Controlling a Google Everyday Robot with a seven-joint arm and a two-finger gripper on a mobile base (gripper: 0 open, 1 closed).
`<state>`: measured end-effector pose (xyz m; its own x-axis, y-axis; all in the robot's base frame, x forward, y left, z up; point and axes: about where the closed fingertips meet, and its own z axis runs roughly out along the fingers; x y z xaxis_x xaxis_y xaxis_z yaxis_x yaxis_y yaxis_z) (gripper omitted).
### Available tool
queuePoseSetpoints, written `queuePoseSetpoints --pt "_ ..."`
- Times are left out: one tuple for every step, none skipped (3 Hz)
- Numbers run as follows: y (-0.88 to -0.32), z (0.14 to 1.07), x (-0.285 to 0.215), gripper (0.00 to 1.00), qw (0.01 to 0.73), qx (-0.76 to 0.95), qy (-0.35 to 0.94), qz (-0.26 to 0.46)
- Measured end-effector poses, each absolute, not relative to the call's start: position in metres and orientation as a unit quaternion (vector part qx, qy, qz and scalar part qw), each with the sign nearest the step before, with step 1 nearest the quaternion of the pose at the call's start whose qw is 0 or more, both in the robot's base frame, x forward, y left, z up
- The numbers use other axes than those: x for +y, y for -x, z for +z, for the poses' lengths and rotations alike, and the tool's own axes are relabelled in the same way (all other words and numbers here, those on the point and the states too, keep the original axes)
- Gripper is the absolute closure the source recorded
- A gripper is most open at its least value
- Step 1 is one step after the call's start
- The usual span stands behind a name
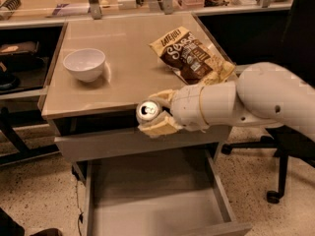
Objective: Pick 7up can from middle drawer and place on counter
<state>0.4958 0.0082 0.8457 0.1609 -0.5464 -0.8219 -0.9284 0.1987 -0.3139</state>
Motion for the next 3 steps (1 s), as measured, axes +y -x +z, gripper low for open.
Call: queuePoseSetpoints --pt "-0.497 0.854 0.01 1.0 0.473 0.613 0.601 0.199" --pt "-0.501 0.869 0.008 1.0 0.482 0.607 0.602 0.191" --pt "-0.543 0.939 -0.008 1.0 0.492 0.593 0.615 0.171"
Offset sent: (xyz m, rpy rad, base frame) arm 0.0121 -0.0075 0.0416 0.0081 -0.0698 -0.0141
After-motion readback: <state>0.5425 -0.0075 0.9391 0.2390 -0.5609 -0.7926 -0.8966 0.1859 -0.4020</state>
